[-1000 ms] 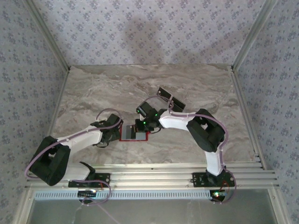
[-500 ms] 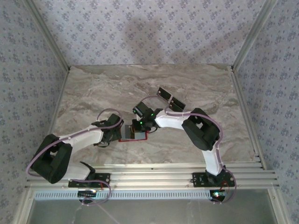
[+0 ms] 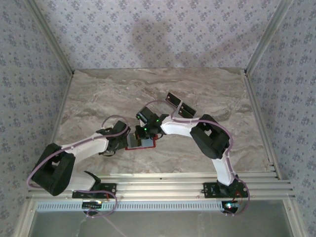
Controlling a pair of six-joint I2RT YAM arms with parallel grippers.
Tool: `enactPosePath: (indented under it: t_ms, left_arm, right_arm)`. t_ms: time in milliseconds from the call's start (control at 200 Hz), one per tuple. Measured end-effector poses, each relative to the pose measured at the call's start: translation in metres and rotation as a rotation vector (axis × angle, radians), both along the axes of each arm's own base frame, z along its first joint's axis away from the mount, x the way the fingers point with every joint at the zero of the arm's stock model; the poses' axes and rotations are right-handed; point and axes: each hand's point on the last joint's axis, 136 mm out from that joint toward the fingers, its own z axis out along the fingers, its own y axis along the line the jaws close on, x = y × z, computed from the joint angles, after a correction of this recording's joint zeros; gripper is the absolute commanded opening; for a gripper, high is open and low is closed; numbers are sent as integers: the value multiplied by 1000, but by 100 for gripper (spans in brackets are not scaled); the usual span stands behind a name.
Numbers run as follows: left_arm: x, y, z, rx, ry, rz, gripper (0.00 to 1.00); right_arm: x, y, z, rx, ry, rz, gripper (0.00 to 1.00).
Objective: Put the credit cards into the card holder
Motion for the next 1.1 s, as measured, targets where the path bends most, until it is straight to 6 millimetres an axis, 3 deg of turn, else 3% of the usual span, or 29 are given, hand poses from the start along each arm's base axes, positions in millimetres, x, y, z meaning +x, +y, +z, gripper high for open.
enactPosePath:
  t_ms: [215,430,1099]
  left_arm:
    - [0,3,13,-9,-46,18,100]
    - [-2,6,8,12,-27,23,100]
    - [-8,12,0,39,2,48,100]
  right_arm:
    - [3,-16,17,17,-22,-26,7]
    - [-2,-24,4,-4,-4,-29,6]
    - [-19,-11,-13,-12,27,-8,5]
